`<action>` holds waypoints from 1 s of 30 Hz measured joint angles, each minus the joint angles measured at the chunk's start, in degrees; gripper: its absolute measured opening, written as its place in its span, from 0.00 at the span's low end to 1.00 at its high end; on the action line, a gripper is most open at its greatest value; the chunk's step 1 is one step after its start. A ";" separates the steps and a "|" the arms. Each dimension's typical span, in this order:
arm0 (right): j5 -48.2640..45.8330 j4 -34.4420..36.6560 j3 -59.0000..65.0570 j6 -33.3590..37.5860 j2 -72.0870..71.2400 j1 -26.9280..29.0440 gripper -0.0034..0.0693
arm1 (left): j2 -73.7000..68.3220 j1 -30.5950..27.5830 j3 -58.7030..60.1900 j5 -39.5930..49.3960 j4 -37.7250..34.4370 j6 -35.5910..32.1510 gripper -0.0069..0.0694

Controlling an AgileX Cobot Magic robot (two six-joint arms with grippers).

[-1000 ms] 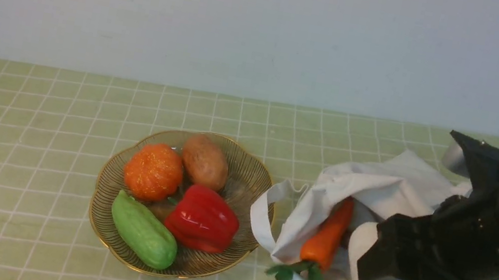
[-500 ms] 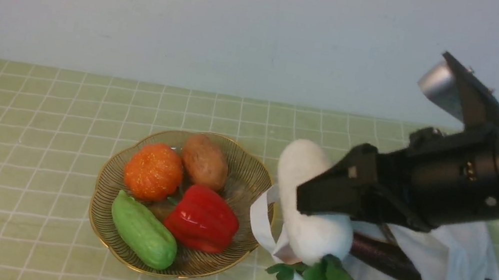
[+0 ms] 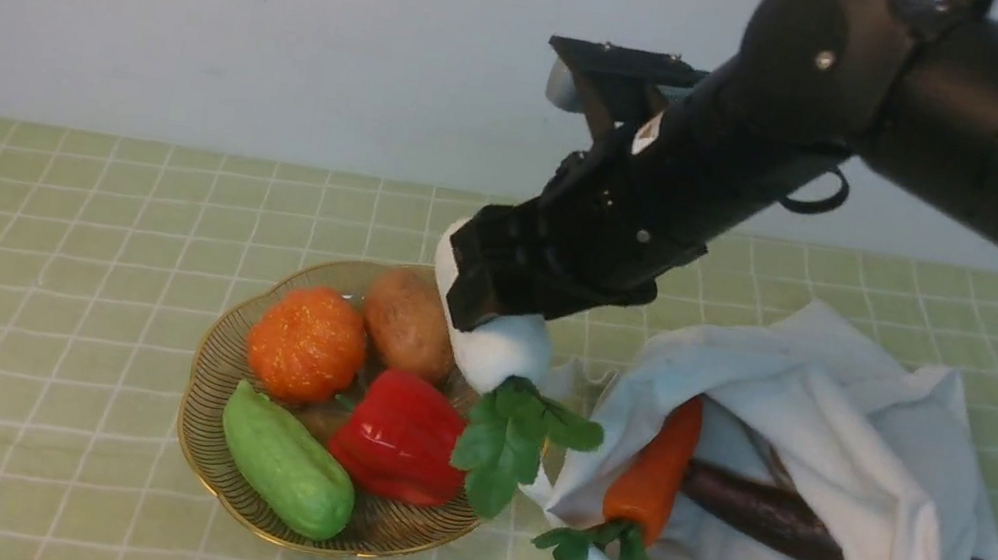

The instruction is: Take vegetables from bag on green coffee tablecloth place on plate.

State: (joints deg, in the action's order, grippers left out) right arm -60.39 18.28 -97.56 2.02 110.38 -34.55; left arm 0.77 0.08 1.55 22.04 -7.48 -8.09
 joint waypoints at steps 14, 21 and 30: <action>1.28 -4.71 -6.83 -2.54 10.47 0.00 0.78 | 0.00 0.00 0.00 0.00 0.00 0.00 0.08; 0.04 -7.57 -7.17 -2.79 9.94 0.00 0.86 | 0.00 0.00 0.00 0.00 0.00 0.00 0.08; -6.02 -16.70 -7.17 -3.11 -5.12 -0.05 0.26 | 0.00 0.00 0.00 0.00 0.00 0.00 0.08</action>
State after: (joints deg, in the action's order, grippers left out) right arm -66.41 1.59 -104.73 -1.09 105.25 -34.60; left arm 0.77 0.08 1.55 22.04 -7.48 -8.09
